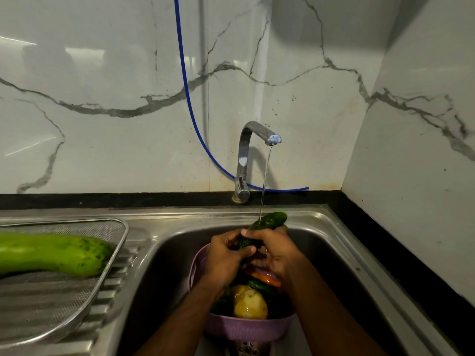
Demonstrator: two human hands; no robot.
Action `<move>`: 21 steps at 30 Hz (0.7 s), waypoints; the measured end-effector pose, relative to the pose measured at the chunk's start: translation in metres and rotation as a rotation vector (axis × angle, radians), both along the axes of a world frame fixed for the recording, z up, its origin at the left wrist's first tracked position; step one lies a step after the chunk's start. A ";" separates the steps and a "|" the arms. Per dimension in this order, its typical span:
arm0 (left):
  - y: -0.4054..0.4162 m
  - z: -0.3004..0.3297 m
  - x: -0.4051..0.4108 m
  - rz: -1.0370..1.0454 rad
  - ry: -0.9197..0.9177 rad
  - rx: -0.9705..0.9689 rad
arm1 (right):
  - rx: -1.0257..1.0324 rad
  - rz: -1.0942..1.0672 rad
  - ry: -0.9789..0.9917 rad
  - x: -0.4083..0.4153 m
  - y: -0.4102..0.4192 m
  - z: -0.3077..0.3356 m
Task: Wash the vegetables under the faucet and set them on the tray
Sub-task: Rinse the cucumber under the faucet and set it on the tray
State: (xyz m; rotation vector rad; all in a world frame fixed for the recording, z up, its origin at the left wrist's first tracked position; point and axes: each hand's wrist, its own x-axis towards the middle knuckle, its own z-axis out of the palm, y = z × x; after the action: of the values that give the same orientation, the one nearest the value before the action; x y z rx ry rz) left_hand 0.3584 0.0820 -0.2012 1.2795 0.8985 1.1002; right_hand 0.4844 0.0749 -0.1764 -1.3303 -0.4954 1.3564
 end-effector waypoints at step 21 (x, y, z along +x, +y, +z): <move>-0.001 -0.005 0.013 0.021 -0.267 -0.230 | 0.299 -0.268 0.494 0.041 -0.002 0.004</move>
State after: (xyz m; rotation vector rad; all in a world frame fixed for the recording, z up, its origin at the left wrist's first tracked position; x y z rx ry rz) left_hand 0.3712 0.0813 -0.2066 0.9117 0.8109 1.1185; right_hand 0.5258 0.0731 -0.1723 -0.7498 -0.1631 1.2701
